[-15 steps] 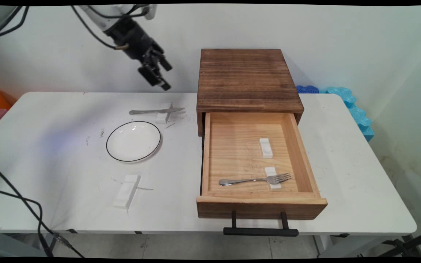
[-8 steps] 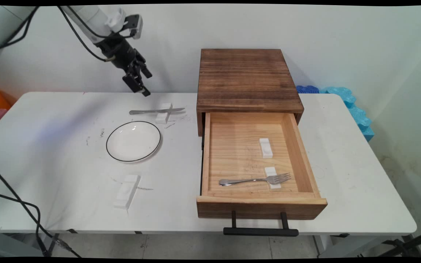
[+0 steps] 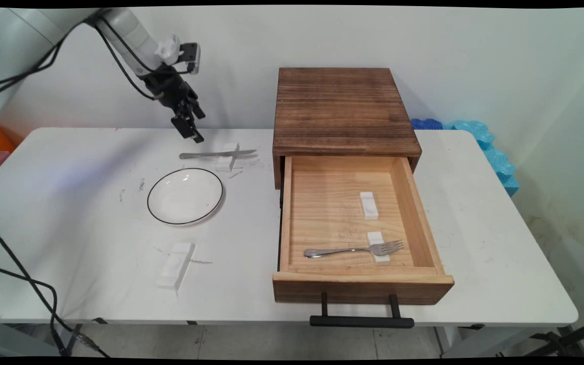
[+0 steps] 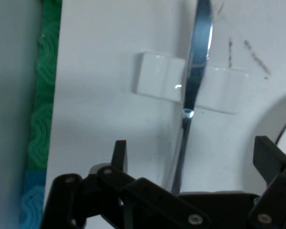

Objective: Pick up the knife from the left of the white plate

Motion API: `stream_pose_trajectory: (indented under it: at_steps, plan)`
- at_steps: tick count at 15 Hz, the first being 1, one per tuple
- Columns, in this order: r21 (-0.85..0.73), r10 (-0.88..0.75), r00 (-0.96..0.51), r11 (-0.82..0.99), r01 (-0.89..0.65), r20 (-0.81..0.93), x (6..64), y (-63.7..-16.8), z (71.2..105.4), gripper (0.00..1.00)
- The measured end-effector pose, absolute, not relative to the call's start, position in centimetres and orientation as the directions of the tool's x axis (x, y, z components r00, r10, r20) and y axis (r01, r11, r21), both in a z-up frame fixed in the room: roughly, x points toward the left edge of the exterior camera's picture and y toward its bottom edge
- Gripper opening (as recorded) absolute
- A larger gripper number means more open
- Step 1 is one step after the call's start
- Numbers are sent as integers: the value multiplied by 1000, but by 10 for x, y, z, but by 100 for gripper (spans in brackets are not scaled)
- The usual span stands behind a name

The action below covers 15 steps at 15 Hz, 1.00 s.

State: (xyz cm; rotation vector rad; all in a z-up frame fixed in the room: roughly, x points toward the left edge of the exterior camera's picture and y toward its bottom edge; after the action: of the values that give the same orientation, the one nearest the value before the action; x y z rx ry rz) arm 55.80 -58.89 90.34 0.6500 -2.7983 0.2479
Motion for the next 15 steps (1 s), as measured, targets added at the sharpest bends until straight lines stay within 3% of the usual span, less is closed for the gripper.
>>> stream_pose_trajectory:
  at_steps: [15]
  plan:
    - [-64,-350,-896,923,-380,272,571,-613,836,100]
